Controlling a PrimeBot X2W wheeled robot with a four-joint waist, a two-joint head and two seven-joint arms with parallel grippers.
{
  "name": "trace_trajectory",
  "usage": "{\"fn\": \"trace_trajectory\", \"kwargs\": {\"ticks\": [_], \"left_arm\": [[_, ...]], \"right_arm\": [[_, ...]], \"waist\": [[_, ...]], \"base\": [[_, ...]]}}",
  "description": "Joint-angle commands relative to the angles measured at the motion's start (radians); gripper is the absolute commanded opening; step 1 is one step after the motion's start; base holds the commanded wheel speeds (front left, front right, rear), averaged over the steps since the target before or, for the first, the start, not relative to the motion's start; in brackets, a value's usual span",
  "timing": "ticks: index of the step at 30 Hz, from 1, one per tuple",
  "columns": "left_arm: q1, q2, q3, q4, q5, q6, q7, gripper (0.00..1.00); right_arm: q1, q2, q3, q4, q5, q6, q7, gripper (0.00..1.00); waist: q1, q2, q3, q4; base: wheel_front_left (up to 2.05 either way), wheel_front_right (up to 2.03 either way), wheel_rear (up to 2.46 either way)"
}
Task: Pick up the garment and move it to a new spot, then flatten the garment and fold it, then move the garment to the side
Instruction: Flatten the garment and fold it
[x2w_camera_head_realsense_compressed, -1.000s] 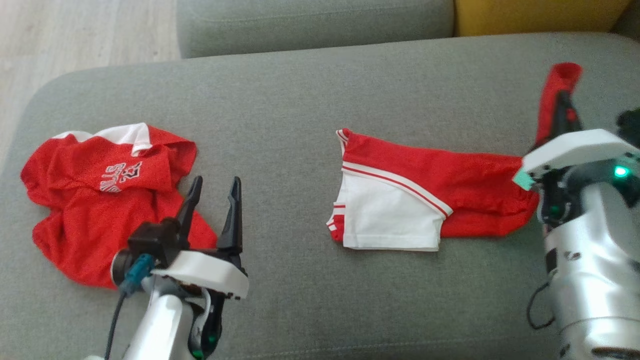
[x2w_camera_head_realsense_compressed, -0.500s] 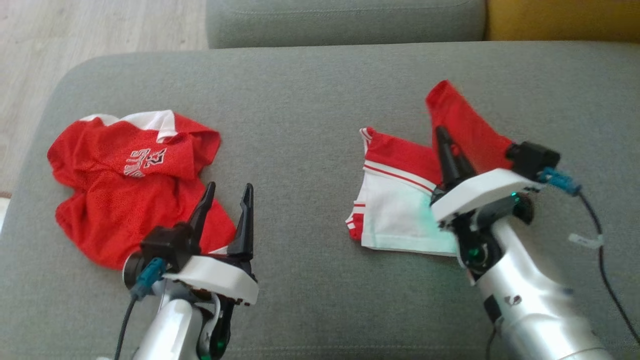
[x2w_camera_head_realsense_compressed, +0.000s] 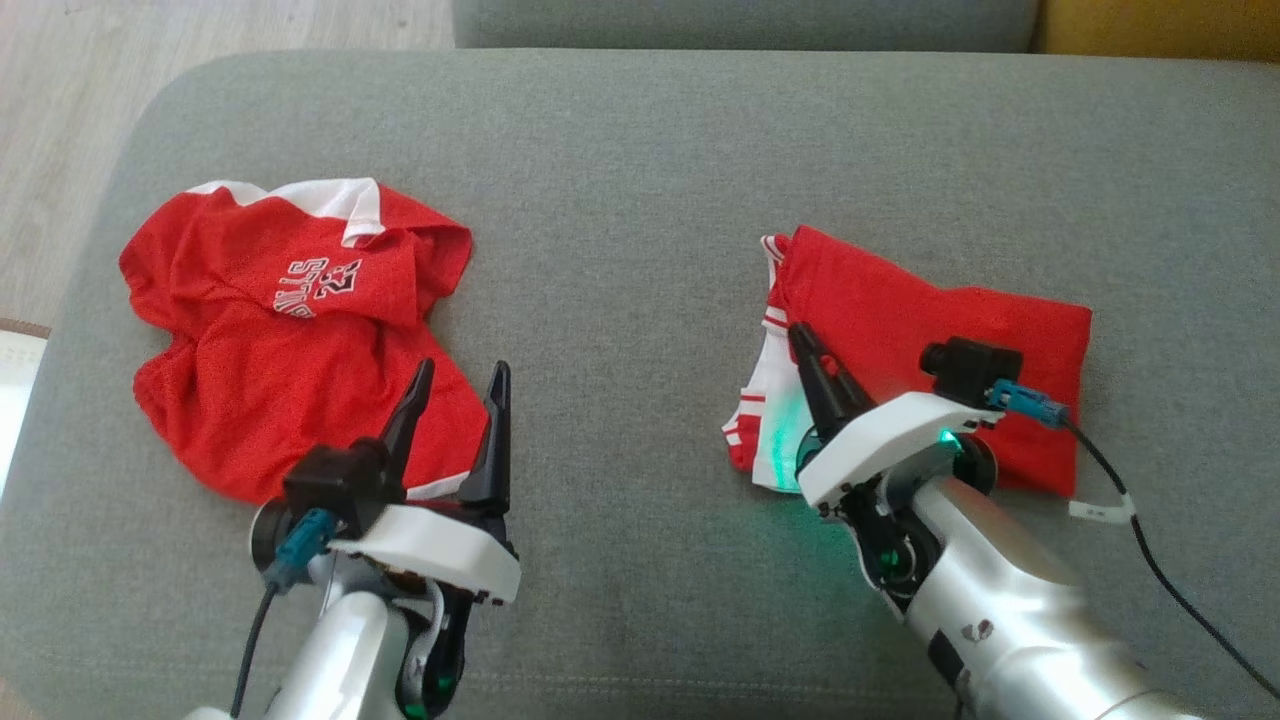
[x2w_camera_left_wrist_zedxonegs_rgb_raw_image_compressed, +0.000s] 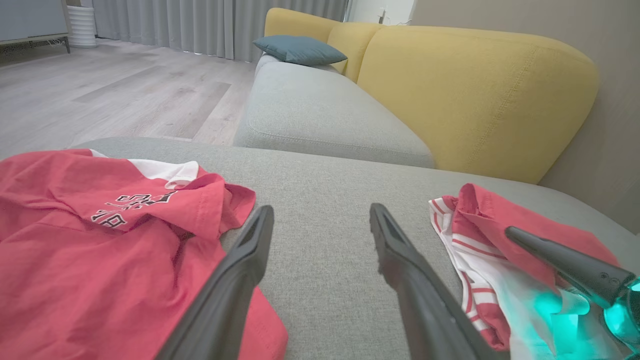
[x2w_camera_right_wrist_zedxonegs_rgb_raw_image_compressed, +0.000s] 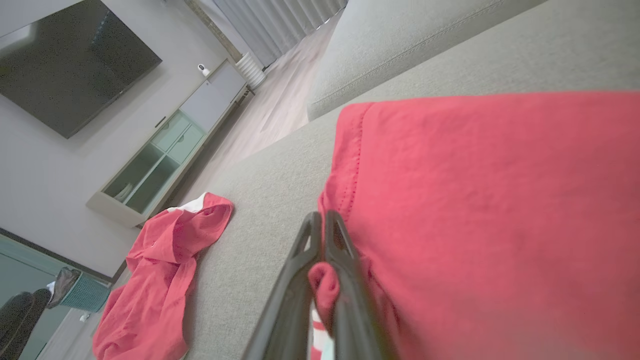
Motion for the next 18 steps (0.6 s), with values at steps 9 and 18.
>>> {"fn": "trace_trajectory", "kwargs": {"ticks": [9,18], "left_arm": [[-0.062,0.003,0.031,-0.020,-0.006,0.010,-0.006,1.00],[-0.056,0.003,0.048,-0.037,-0.003,0.011,-0.006,1.00]], "right_arm": [[-0.062,0.011,0.171,-0.025,0.113,0.007,-0.028,1.00],[-0.140,0.011,0.032,0.040,-0.033,0.007,-0.031,1.00]], "waist": [[0.0000,-0.0001,0.003,-0.019],[0.0000,-0.0001,-0.020,-0.076]], "base": [[0.00,0.00,0.00],[0.00,0.00,0.00]]}}
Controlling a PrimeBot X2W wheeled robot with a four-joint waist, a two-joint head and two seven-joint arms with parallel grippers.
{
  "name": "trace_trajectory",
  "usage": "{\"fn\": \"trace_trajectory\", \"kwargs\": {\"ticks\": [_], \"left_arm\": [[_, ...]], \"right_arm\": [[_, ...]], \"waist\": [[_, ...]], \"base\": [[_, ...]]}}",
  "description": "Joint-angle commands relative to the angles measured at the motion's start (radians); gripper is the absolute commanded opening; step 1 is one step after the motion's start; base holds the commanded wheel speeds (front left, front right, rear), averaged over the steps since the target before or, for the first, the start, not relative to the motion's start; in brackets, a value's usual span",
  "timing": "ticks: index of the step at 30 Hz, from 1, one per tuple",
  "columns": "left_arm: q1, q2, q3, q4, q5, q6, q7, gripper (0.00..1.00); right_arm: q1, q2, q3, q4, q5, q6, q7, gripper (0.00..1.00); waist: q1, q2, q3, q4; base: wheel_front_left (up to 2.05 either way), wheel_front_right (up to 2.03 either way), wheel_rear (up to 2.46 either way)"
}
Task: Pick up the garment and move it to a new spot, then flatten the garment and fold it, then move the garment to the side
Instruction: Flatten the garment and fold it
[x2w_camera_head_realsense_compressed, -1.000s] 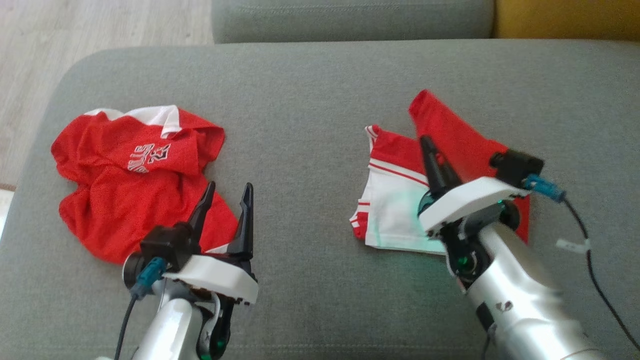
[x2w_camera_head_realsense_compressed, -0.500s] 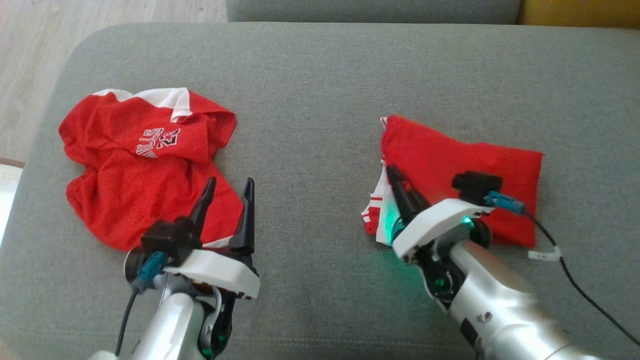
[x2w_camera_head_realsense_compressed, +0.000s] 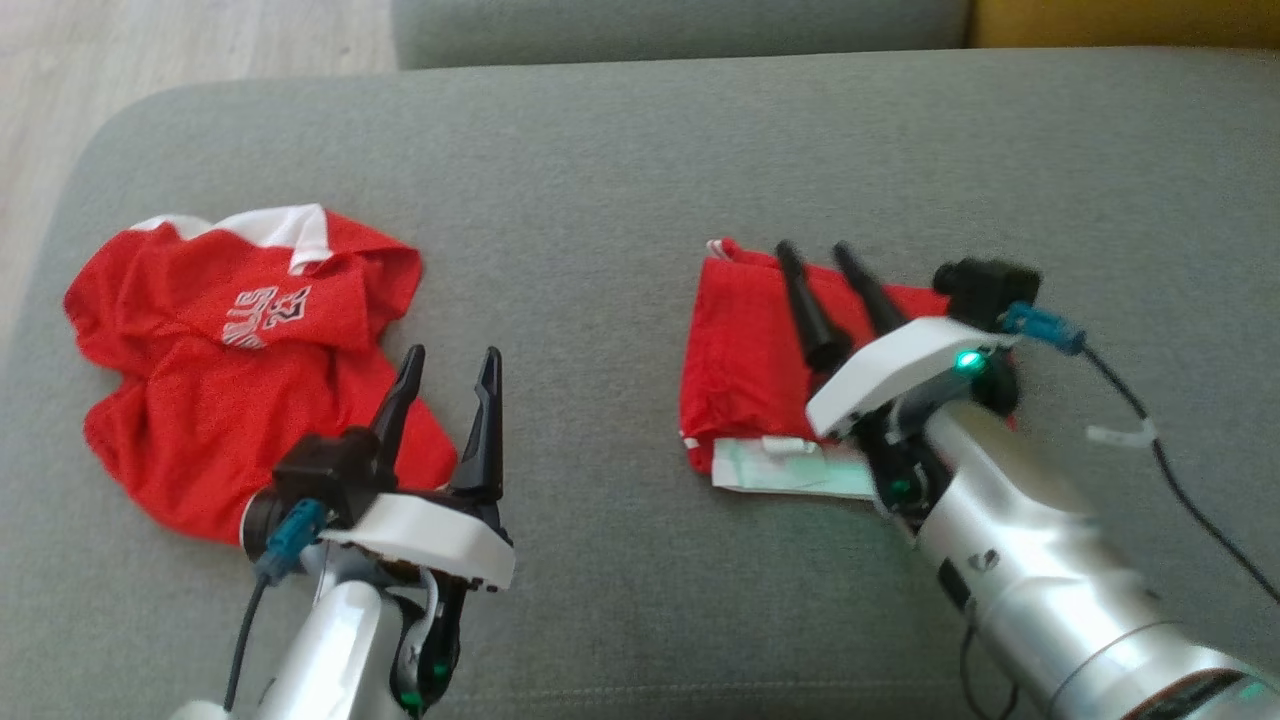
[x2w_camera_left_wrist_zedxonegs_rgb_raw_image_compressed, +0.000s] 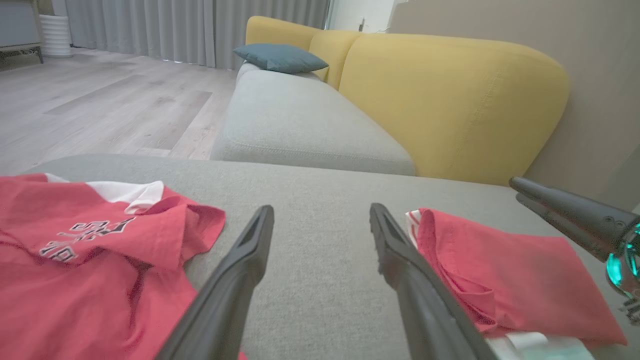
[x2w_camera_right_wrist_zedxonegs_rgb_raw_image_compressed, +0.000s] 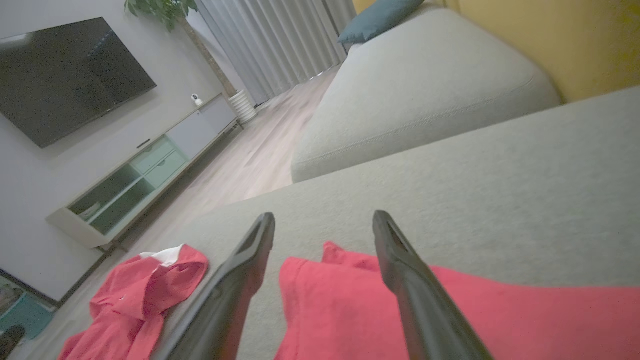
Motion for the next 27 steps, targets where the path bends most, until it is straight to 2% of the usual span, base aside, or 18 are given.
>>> {"fn": "trace_trajectory", "kwargs": {"ticks": [1,6,10,14,17,23,27], "left_arm": [[-0.041,0.003,0.039,-0.045,-0.003,0.004,-0.006,1.00],[-0.041,0.003,0.048,-0.074,-0.003,0.008,-0.006,1.00],[-0.041,0.003,0.053,-0.094,-0.003,0.005,-0.006,1.00],[-0.040,0.003,0.057,-0.108,-0.004,0.005,-0.006,1.00],[-0.035,0.003,0.058,-0.115,-0.003,0.004,-0.006,1.00],[-0.011,0.003,0.067,-0.129,0.003,0.000,-0.006,1.00],[0.016,0.003,0.068,-0.137,0.012,0.002,-0.006,1.00]], "right_arm": [[-0.021,0.014,-0.033,-0.015,-0.063,0.007,-0.013,1.00],[0.018,-0.018,-0.241,-0.059,-0.333,0.007,-0.014,1.00],[0.111,-0.052,-0.394,-0.197,-0.559,0.007,-0.014,1.00],[0.229,-0.033,-0.534,-0.361,-0.737,0.007,-0.014,1.00],[0.312,-0.013,-0.595,-0.479,-0.845,0.007,-0.014,1.00],[0.457,0.012,-0.677,-0.621,-0.893,0.007,-0.014,1.00],[0.522,0.013,-0.686,-0.672,-0.844,0.007,-0.014,1.00]], "waist": [[0.0000,0.0000,-0.010,-0.017],[0.0000,0.0000,-0.026,-0.050],[0.0000,0.0000,-0.032,-0.076],[0.0000,0.0000,-0.036,-0.101],[0.0000,0.0000,-0.037,-0.118],[0.0000,0.0000,-0.037,-0.148],[0.0000,0.0000,-0.032,-0.162]], "base": [[0.00,0.00,0.00],[0.00,0.00,0.00],[0.00,0.00,0.00],[0.00,0.00,0.00],[0.00,0.00,0.00],[0.00,0.00,0.00],[0.00,0.00,0.00]]}}
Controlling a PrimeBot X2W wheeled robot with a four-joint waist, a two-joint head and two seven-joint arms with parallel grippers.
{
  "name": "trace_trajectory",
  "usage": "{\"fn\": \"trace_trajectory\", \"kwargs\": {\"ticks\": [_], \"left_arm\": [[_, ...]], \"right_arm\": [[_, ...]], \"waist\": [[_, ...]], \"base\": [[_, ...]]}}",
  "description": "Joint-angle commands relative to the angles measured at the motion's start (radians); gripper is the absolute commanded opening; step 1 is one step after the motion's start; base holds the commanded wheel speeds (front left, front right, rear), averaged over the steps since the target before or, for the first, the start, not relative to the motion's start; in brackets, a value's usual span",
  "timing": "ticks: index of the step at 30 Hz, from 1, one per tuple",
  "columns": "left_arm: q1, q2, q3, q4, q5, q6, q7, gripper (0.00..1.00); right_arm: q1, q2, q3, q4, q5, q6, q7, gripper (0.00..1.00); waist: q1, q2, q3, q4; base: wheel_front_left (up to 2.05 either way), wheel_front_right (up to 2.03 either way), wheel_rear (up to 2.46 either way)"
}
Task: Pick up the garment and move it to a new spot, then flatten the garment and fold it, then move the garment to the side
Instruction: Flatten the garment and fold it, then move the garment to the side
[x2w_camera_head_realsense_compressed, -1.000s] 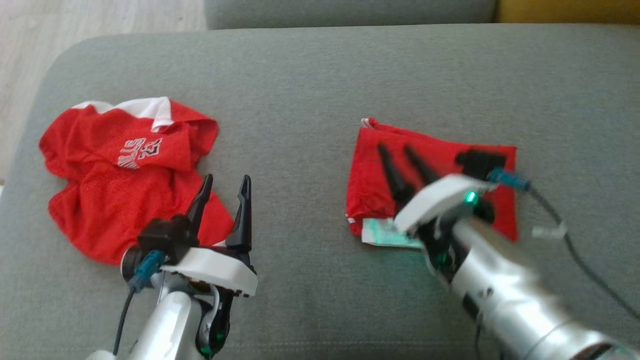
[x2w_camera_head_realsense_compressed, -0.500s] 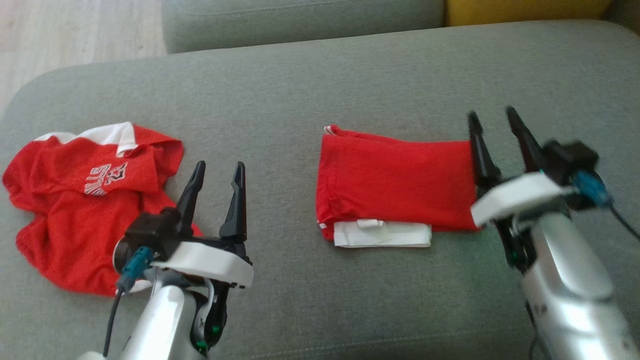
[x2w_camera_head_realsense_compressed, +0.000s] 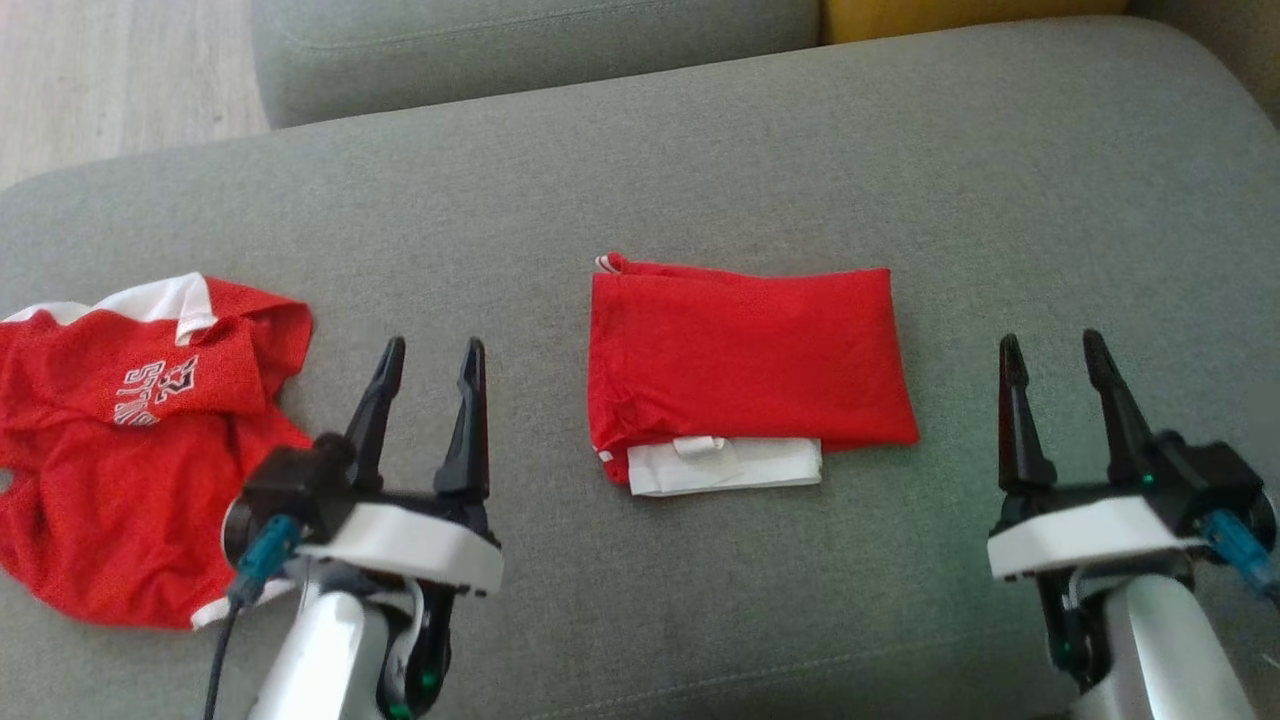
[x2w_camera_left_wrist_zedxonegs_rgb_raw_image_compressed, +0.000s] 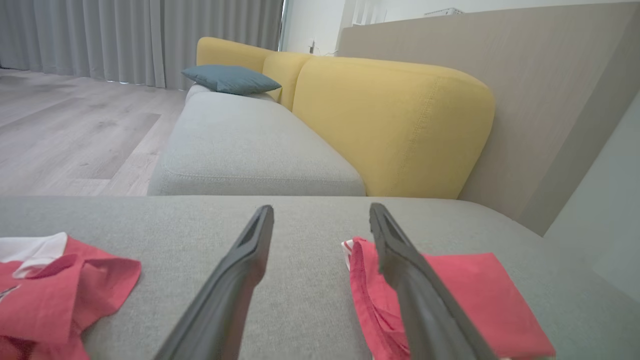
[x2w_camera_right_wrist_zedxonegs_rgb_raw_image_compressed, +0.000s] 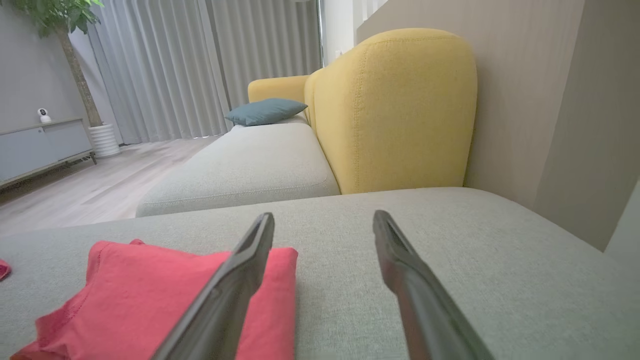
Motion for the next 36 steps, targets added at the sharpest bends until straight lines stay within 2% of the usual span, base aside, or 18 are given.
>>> {"fn": "trace_trajectory", "kwargs": {"ticks": [1,5,17,28,36], "left_arm": [[-0.009,0.003,0.039,-0.041,0.009,0.004,-0.006,1.00],[0.009,0.003,0.046,-0.052,0.019,0.009,-0.006,1.00],[0.002,0.003,0.029,-0.048,0.027,0.008,-0.006,1.00],[-0.044,0.003,0.008,-0.039,0.039,-0.007,-0.006,1.00],[-0.079,0.003,0.007,-0.034,0.056,-0.020,-0.006,1.00]], "right_arm": [[-0.009,0.004,0.017,-0.050,0.010,0.007,-0.011,1.00],[0.025,0.004,0.014,-0.076,0.043,0.007,-0.011,1.00],[0.007,0.004,0.027,-0.065,0.041,0.007,-0.011,1.00],[-0.145,0.004,0.059,0.183,0.184,0.007,0.090,1.00],[-0.280,0.004,0.069,0.397,0.226,0.007,0.095,1.00]], "waist": [[0.0000,0.0000,0.004,-0.005],[0.0000,0.0000,0.011,-0.011],[0.0000,0.0000,0.025,0.013],[0.0000,0.0000,0.124,0.073],[0.0000,0.0000,0.199,0.114]], "base": [[0.00,0.00,0.00],[0.00,0.00,0.00],[0.00,0.00,0.00],[0.00,0.00,0.00],[0.00,0.00,0.00]]}}
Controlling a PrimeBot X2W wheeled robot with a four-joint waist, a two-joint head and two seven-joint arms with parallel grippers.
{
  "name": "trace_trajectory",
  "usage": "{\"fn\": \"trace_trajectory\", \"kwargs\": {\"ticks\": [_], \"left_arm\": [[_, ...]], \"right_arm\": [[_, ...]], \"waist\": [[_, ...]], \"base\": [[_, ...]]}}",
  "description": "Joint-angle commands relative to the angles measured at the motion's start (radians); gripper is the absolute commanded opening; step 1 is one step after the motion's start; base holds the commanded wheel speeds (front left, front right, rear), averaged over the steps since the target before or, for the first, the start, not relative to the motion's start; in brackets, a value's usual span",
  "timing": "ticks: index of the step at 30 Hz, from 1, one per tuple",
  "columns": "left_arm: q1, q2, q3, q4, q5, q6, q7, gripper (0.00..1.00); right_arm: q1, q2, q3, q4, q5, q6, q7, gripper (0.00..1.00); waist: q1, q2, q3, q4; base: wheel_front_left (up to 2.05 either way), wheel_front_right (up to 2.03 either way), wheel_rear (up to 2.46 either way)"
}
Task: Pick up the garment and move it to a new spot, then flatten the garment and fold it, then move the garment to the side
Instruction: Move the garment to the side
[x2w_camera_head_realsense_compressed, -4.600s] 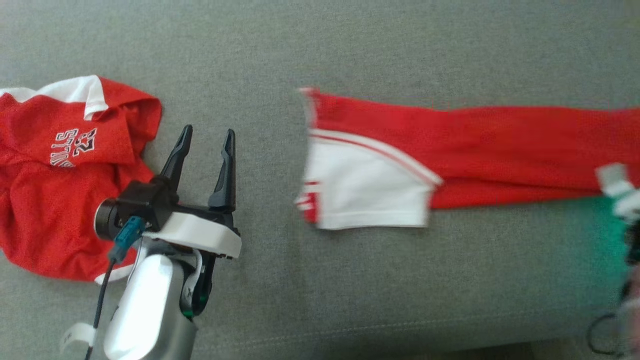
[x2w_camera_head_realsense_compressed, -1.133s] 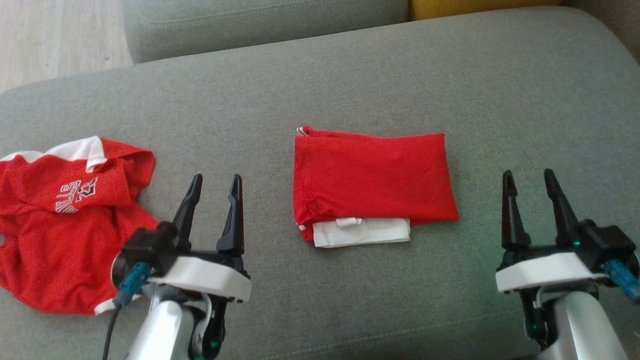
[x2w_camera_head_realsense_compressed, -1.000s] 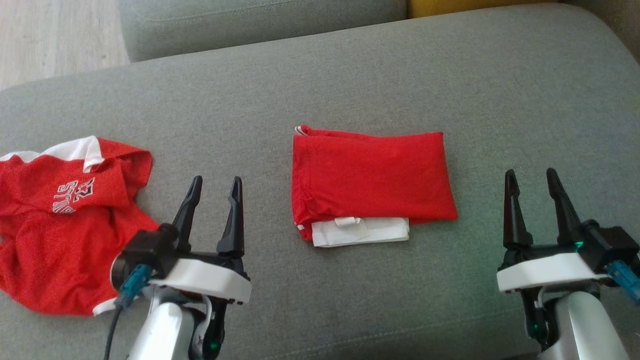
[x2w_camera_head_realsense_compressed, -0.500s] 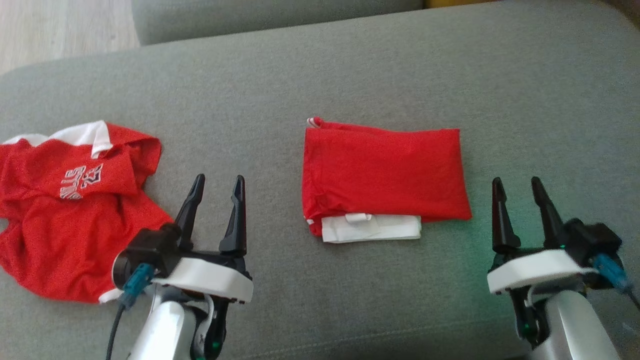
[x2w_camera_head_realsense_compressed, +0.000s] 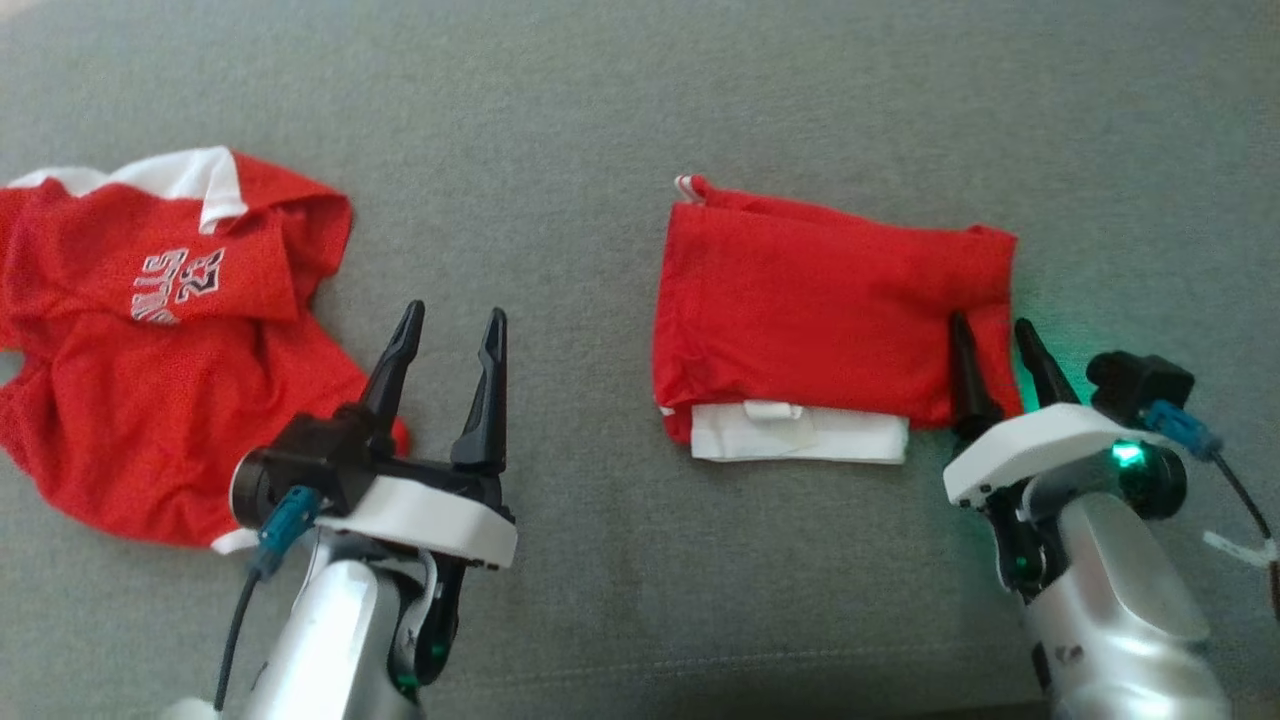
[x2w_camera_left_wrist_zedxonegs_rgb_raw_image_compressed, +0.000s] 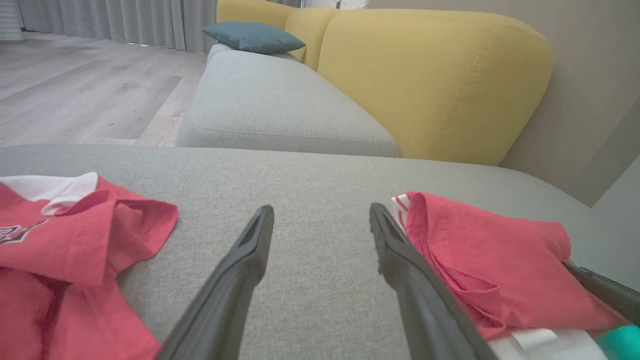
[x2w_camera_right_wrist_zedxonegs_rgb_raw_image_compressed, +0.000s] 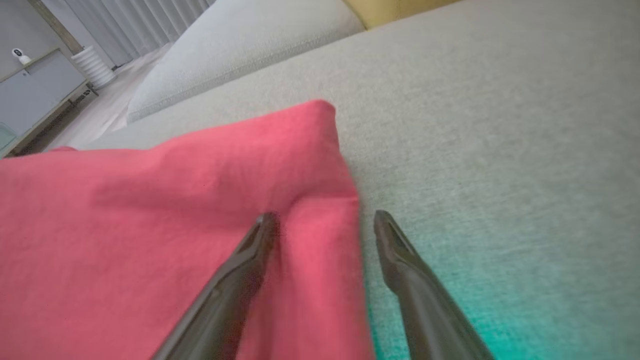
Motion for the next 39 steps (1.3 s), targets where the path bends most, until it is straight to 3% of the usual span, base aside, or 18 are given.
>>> {"fn": "trace_trajectory", "kwargs": {"ticks": [1,6,7,8,9,17,22,33,36,39], "left_arm": [[-0.045,0.003,0.029,-0.031,0.013,-0.003,-0.006,1.00],[-0.055,0.003,0.036,-0.034,0.018,-0.008,-0.006,1.00],[-0.056,0.003,0.038,-0.034,0.019,-0.008,-0.006,1.00],[-0.057,0.003,0.039,-0.033,0.020,-0.008,-0.006,1.00],[-0.058,0.003,0.041,-0.033,0.021,-0.008,-0.006,1.00],[-0.054,0.003,0.051,-0.032,0.021,-0.007,-0.006,1.00],[-0.054,0.003,0.058,-0.034,0.021,-0.007,-0.006,1.00],[-0.077,0.003,0.062,-0.045,0.019,-0.014,-0.006,1.00],[-0.083,0.003,0.064,-0.046,0.019,-0.019,-0.006,1.00],[-0.085,0.003,0.069,-0.044,0.019,-0.021,-0.006,1.00]], "right_arm": [[-0.046,-0.002,0.028,0.018,0.011,0.007,-0.003,1.00],[-0.104,-0.002,0.047,0.134,0.017,0.007,-0.029,1.00],[-0.114,-0.002,0.054,0.152,0.021,0.007,-0.036,0.76],[-0.123,-0.002,0.060,0.168,0.021,0.007,-0.044,0.22],[-0.133,-0.002,0.065,0.181,0.016,0.007,-0.055,0.00],[-0.185,-0.006,0.013,0.174,-0.150,0.007,-0.104,0.00],[-0.198,-0.064,-0.032,0.109,-0.253,0.007,-0.106,0.00],[-0.252,-0.353,-0.141,0.023,-0.337,0.007,-0.023,0.00],[-0.265,-0.400,-0.170,0.009,-0.345,0.007,-0.018,0.00],[-0.265,-0.404,-0.143,-0.011,-0.340,0.007,-0.017,0.00]], "waist": [[0.0000,0.0000,0.026,0.020],[0.0000,0.0000,0.044,0.027],[0.0000,0.0000,0.046,0.026],[0.0000,0.0000,0.046,0.024],[0.0000,0.0000,0.046,0.020],[0.0000,0.0000,0.025,-0.032],[0.0000,0.0000,0.021,-0.063],[0.0000,0.0000,0.056,-0.092],[0.0000,0.0000,0.067,-0.087],[0.0000,0.0000,0.074,-0.081]], "base": [[0.00,0.00,0.00],[0.00,0.00,0.00],[0.00,0.00,0.00],[0.00,0.00,0.00],[0.00,0.00,0.00],[0.00,0.00,0.00],[0.00,0.00,0.00],[0.00,0.00,0.00],[0.00,0.00,0.00],[0.00,0.00,0.00]]}}
